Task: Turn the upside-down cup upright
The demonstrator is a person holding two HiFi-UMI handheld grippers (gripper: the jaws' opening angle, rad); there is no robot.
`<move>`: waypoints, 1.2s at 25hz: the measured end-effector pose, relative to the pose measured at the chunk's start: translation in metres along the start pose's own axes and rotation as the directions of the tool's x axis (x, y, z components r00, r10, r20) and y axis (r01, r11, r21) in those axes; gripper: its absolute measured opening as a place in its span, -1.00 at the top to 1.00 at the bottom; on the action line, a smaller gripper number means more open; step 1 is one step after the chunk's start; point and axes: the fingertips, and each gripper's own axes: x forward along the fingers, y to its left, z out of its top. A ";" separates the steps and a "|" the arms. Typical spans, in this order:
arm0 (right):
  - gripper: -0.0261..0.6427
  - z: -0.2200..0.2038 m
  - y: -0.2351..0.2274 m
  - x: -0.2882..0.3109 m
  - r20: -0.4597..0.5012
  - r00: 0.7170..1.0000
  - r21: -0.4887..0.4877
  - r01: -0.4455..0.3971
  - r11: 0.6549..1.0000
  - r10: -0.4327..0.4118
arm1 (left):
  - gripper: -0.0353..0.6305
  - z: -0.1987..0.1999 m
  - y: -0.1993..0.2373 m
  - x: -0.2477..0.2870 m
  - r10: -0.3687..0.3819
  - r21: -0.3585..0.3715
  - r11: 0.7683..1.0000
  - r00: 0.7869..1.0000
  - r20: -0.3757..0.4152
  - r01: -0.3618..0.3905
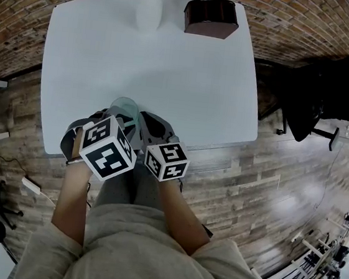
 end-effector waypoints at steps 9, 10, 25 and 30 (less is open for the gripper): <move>0.90 -0.002 0.002 -0.005 -0.008 1.000 -0.036 0.005 0.999 -0.005 | 0.76 0.000 0.008 -0.011 0.103 -0.069 0.993 0.992 0.079 -0.097; 0.90 -0.001 0.002 -0.006 -0.005 1.000 -0.039 0.008 0.999 -0.008 | 0.76 0.001 0.010 -0.014 0.119 -0.081 0.990 0.988 0.096 -0.112; 0.90 0.095 0.039 -0.041 0.140 0.990 -0.193 0.060 0.979 -0.033 | 0.87 0.010 0.038 -0.089 0.475 -0.449 0.847 0.785 0.397 -0.286; 0.90 0.138 0.075 -0.064 0.218 0.976 -0.308 0.088 0.947 -0.020 | 0.87 0.028 0.035 -0.146 0.589 -0.558 0.784 0.611 0.529 -0.272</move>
